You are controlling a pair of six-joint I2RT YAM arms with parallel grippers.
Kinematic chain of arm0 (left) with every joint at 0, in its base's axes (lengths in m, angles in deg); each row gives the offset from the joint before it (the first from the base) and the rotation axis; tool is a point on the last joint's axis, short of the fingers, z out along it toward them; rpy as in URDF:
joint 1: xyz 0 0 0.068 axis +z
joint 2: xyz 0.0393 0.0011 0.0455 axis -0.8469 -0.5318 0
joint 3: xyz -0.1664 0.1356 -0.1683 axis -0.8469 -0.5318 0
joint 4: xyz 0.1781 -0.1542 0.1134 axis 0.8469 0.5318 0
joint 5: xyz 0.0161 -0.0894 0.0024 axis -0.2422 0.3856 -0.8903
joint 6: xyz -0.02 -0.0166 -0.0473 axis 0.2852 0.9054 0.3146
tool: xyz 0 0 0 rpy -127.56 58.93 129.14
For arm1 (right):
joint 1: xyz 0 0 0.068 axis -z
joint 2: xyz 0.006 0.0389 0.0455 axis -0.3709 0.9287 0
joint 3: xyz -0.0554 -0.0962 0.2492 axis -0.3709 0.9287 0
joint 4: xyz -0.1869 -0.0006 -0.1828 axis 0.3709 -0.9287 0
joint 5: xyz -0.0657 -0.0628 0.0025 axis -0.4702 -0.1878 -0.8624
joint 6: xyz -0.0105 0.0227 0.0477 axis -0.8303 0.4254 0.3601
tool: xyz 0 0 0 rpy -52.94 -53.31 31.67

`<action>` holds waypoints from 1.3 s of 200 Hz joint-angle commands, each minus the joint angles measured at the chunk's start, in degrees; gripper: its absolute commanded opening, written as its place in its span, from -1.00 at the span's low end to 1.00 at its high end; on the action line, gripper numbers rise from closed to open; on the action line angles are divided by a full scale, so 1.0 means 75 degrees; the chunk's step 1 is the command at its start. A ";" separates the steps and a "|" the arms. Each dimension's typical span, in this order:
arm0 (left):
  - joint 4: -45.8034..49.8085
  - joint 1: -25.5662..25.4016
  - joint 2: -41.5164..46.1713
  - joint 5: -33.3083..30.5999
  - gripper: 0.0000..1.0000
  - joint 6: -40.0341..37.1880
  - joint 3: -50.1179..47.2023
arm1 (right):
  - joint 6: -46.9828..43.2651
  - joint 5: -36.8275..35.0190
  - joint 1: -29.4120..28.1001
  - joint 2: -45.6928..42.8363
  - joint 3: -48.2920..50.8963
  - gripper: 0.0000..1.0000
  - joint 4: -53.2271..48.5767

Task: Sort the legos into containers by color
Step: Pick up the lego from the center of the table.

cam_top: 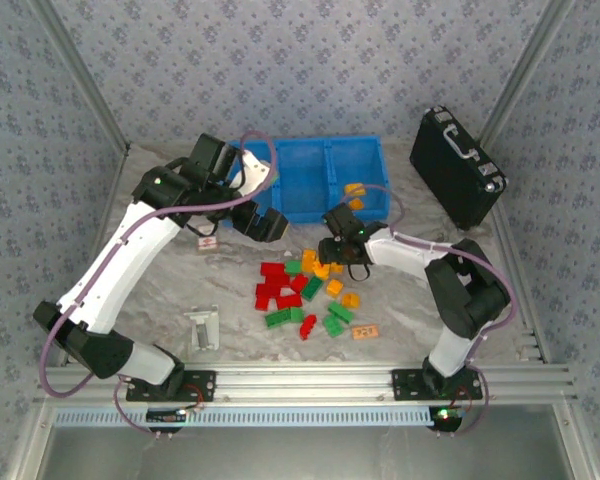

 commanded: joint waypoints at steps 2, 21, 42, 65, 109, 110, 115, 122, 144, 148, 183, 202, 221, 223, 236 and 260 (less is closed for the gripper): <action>-0.0092 -0.0048 0.0090 0.0185 1.00 -0.0037 -0.0091 | 0.0342 -0.0269 -0.0053 0.0152 0.0235 0.19 -0.0567; -0.0080 -0.0053 0.0169 0.0174 1.00 -0.0029 -0.0119 | 0.0443 -0.0345 -0.0019 0.0261 0.0180 0.15 -0.0693; -0.0056 -0.0052 0.0270 0.0132 1.00 -0.0045 -0.0118 | 0.0509 -0.0448 0.0014 0.0205 0.0284 0.11 -0.0815; -0.0065 -0.0060 0.0346 0.0127 1.00 -0.0058 -0.0195 | 0.0572 -0.0492 0.0032 -0.0007 0.0498 0.09 -0.0822; -0.0080 -0.0061 0.0383 0.0180 1.00 -0.0049 -0.0237 | 0.0656 -0.0542 0.0076 -0.0203 0.0747 0.04 -0.0856; -0.0080 -0.0061 0.0383 0.0183 1.00 -0.0050 -0.0231 | 0.0654 -0.0533 0.0074 -0.0215 0.0756 0.04 -0.0856; -0.0069 -0.0059 0.0403 0.0170 1.00 -0.0053 -0.0220 | 0.0653 -0.0530 0.0079 -0.0228 0.0775 0.04 -0.0865; -0.0069 -0.0061 0.0417 0.0163 1.00 -0.0073 -0.0231 | 0.0654 -0.0542 0.0071 -0.0248 0.0808 0.03 -0.0856; -0.0057 -0.0058 0.0451 0.0140 1.00 -0.0077 -0.0247 | 0.0642 -0.0554 0.0093 -0.0226 0.0864 -0.05 -0.0840; -0.0057 -0.0059 0.0450 0.0132 1.00 -0.0083 -0.0248 | 0.0634 -0.0554 0.0088 -0.0208 0.0884 -0.06 -0.0838; -0.0051 -0.0057 0.0460 0.0127 1.00 -0.0114 -0.0253 | 0.0527 -0.0589 0.0118 -0.0250 0.0942 -0.30 -0.0844; -0.0056 -0.0058 0.0444 0.0125 1.00 -0.0102 -0.0248 | 0.0327 -0.0635 0.0214 -0.0429 0.0780 -0.38 -0.1034; -0.0056 -0.0051 0.0422 0.0083 1.00 -0.0099 -0.0237 | -0.0039 -0.0613 0.0475 -0.0652 0.0385 -0.40 -0.1300; -0.0056 -0.0050 0.0419 0.0087 1.00 -0.0099 -0.0231 | -0.0080 -0.0604 0.0522 -0.0676 0.0332 -0.41 -0.1327; -0.0056 -0.0056 0.0423 0.0055 1.00 -0.0118 -0.0242 | -0.0367 -0.0580 0.0777 -0.0797 -0.0057 -0.41 -0.1477; -0.0056 -0.0057 0.0469 -0.0010 1.00 -0.0127 -0.0324 | -0.0843 -0.0427 0.1287 -0.0724 -0.0808 -0.41 -0.1382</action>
